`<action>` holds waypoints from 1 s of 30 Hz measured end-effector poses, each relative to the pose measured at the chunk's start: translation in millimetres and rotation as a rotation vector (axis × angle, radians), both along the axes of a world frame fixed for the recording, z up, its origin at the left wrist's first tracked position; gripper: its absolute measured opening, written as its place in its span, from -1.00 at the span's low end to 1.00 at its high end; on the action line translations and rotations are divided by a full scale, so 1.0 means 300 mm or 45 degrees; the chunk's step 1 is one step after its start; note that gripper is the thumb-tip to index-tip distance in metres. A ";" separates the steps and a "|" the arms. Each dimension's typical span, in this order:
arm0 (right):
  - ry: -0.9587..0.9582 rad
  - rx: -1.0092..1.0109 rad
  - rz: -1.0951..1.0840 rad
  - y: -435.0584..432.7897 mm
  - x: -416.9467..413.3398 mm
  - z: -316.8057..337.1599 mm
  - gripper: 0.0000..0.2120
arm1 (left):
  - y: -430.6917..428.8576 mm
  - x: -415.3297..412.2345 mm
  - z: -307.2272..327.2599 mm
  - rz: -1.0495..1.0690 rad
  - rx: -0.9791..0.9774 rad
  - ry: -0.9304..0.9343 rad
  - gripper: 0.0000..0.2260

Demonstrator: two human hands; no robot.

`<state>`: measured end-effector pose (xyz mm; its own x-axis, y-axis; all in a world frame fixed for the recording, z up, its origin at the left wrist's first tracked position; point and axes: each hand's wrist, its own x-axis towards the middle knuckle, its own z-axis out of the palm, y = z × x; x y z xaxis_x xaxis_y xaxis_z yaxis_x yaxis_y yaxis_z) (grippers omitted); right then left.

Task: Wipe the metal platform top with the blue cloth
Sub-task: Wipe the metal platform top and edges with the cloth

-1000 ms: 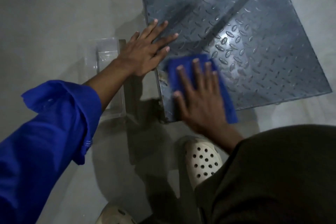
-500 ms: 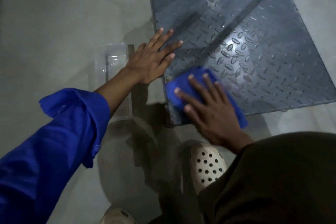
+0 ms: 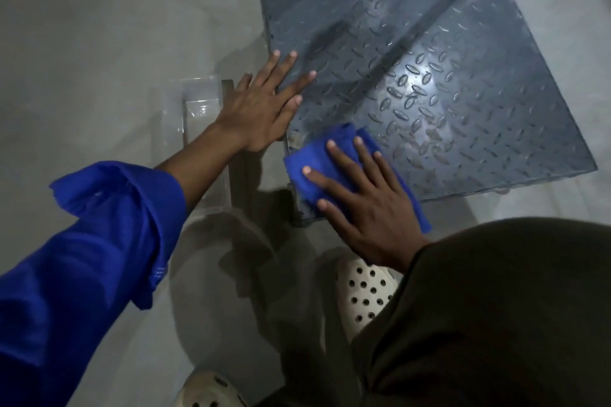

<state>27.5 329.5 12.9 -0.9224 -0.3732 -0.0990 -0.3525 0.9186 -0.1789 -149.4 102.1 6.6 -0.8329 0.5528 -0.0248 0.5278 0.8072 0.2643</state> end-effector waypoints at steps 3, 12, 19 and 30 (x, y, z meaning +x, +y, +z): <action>-0.012 -0.029 -0.113 0.110 -0.036 -0.004 -0.44 | 0.012 0.013 0.003 0.045 0.013 -0.071 -0.43; 0.056 -0.021 -0.373 -0.002 -0.117 0.004 -0.43 | 0.041 0.052 -0.036 0.196 0.167 -0.035 -0.48; 0.049 -0.026 -0.340 0.131 -0.077 -0.020 -0.43 | 0.059 0.063 -0.036 0.299 0.172 -0.051 -0.50; 0.217 -0.055 -0.362 0.155 -0.565 -0.028 -0.40 | 0.224 0.075 -0.046 0.691 0.194 -0.138 -0.42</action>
